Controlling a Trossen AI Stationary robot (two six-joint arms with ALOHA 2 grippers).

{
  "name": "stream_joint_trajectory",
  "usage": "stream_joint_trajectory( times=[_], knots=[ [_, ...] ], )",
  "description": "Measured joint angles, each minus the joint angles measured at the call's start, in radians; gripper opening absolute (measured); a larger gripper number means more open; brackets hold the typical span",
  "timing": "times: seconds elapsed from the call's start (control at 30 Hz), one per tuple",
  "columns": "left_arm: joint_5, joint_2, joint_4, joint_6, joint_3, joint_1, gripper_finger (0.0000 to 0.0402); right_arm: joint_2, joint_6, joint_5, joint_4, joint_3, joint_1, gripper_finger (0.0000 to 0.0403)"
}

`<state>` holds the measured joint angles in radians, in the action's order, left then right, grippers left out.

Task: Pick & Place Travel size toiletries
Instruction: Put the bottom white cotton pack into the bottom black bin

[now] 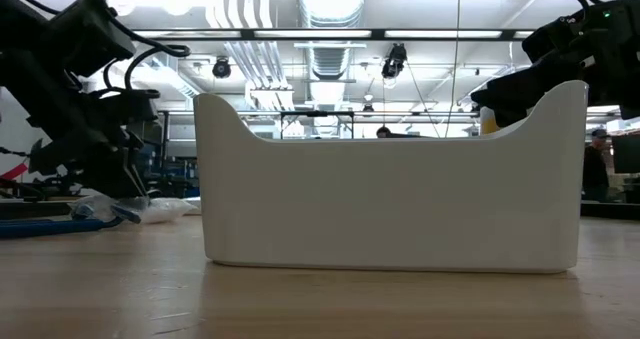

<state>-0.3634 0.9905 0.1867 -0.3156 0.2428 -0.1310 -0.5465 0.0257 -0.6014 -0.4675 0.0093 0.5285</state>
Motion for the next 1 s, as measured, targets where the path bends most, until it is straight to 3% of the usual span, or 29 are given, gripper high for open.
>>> stream_joint_trajectory(
  times=[0.17,0.43,1.0],
  knots=[
    [-0.006,0.0,-0.008,0.001,-0.001,0.0,0.0006,0.0,0.0,0.0,0.0,0.0,0.0,0.0199],
    [-0.004,0.001,-0.065,0.037,0.011,0.0,0.0004,0.0,0.0,0.0,0.0,0.0,0.0,0.0193],
    [-0.141,-0.001,-0.072,0.21,0.163,-0.001,0.0005,0.0,0.0,0.0,0.0,0.0,0.0,0.0141]
  ],
)
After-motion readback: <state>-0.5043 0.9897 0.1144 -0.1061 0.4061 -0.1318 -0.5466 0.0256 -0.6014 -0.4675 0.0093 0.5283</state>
